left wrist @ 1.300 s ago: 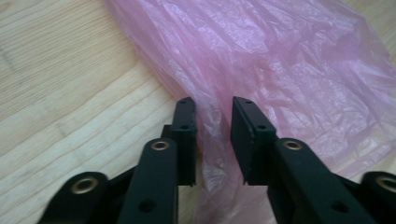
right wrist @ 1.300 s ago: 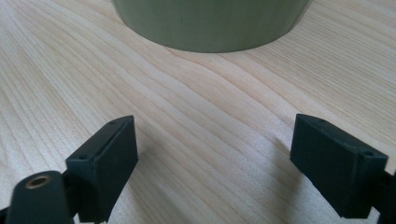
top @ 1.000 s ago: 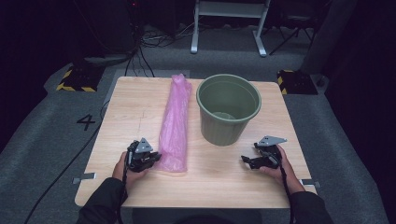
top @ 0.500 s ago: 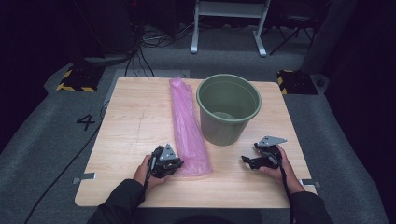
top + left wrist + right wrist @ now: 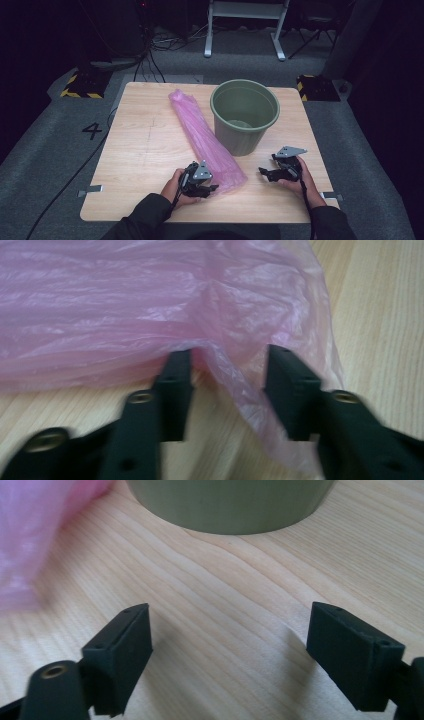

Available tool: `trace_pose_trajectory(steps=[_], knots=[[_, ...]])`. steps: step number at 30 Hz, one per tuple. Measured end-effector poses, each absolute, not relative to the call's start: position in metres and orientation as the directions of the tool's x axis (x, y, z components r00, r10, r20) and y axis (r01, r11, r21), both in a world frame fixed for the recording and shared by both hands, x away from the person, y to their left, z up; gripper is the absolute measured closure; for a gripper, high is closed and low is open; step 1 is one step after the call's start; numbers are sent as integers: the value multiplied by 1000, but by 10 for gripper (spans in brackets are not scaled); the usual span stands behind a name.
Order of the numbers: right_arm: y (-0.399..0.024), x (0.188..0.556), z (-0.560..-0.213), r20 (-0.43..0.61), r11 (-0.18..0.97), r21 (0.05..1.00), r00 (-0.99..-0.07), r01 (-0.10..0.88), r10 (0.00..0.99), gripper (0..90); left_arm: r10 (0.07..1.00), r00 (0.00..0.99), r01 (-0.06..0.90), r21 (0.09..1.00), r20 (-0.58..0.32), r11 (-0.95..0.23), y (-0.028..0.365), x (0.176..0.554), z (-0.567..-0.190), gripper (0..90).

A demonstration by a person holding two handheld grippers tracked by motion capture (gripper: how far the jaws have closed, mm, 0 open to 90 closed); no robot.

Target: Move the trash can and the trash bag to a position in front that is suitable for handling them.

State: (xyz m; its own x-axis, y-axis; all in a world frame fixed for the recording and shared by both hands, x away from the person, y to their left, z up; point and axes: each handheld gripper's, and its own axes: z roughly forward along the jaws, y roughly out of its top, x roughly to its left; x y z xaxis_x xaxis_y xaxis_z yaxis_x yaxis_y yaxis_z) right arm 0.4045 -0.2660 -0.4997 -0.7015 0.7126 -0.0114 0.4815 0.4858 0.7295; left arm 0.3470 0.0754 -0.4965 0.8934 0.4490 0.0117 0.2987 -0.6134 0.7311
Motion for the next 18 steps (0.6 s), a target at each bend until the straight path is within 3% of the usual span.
trace_pose_trajectory(steps=[3, 6, 18], knots=[[-266, 402, -495, 10, 465, 748, -708, 474, 706, 196, 481, 877, 302, 750, 23, -588, 82, 343, -490, 271], [-263, 397, -490, 29, 446, 765, -716, 466, 698, 200, 515, 857, 307, 774, 29, -554, 94, 341, -482, 203], [-225, 370, -473, 66, 462, 790, -804, 404, 591, 214, 674, 738, 400, 786, 29, -472, 178, 335, -467, 220]])
